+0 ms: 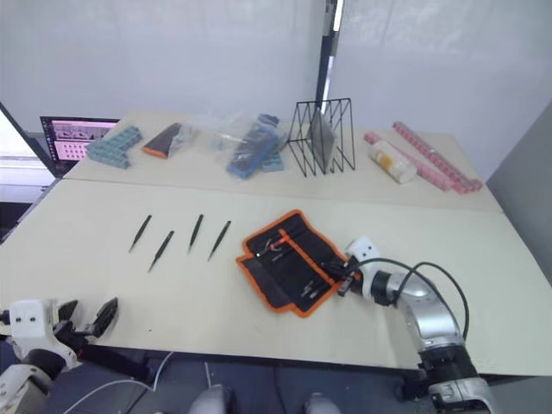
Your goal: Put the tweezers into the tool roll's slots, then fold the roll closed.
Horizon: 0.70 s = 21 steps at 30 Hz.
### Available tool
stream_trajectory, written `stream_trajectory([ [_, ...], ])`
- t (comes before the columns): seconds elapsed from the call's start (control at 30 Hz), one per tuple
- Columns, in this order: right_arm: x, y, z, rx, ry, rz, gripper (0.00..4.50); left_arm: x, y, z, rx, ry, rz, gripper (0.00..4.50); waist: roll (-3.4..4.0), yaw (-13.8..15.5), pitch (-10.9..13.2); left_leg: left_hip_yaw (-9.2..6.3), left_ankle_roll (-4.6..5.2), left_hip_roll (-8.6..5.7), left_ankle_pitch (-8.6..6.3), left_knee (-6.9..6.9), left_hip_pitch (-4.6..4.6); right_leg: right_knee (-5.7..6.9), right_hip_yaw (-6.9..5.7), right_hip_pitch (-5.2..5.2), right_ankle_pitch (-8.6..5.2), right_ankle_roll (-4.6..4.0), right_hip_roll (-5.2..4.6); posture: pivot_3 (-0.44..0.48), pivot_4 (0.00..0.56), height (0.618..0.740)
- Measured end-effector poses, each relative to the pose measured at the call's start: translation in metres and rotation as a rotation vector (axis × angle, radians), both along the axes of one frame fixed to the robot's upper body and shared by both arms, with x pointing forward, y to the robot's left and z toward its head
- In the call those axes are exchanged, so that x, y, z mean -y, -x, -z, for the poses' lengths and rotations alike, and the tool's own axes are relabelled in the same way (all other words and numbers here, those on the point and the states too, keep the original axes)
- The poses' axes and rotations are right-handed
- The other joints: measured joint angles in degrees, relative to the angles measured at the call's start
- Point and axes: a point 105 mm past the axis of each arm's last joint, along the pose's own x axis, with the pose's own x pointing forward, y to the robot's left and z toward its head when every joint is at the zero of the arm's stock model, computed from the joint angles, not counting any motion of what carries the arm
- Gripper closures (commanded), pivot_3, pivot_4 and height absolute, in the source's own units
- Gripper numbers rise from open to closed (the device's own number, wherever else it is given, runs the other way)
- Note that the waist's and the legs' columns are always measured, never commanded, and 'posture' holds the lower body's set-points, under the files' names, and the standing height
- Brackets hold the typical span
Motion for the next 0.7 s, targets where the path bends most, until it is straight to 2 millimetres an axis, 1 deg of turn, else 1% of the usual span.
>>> stream_trajectory([
  [0.17, 0.0, -0.004, 0.0, 0.005, 0.003, -0.002, 4.5, 0.001, 0.01, 0.003, 0.006, -0.026, -0.002, 0.08, -0.03, -0.38, -0.04, 0.0, 0.03, 0.0, -0.02, -0.02, 0.0, 0.0, 0.0, -0.01, -0.05, -0.02, 0.0, 0.0, 0.15, 0.713],
  [0.47, 0.0, -0.005, 0.0, 0.017, 0.013, -0.009, 4.5, 0.002, 0.009, 0.002, 0.021, -0.008, -0.01, 0.08, -0.05, -0.5, -0.06, -0.01, 0.04, 0.0, -0.03, -0.02, -0.01, 0.0, -0.01, -0.01, -0.05, -0.02, 0.01, 0.0, 0.15, 0.713],
  [0.6, 0.0, -0.005, 0.0, 0.018, 0.014, -0.008, 4.5, 0.001, 0.006, -0.001, 0.039, -0.015, -0.003, 0.08, -0.07, -0.5, -0.07, -0.01, 0.04, 0.01, -0.03, -0.02, -0.01, 0.0, -0.02, -0.02, -0.06, -0.03, 0.01, 0.0, 0.15, 0.713],
  [0.7, 0.001, -0.004, 0.0, 0.023, 0.02, 0.0, 4.5, -0.003, -0.004, -0.005, 0.058, -0.02, 0.003, 0.08, -0.08, -0.34, -0.07, -0.02, 0.04, 0.01, -0.03, -0.02, 0.0, 0.0, -0.03, -0.03, -0.06, -0.03, 0.01, 0.0, 0.15, 0.713],
])
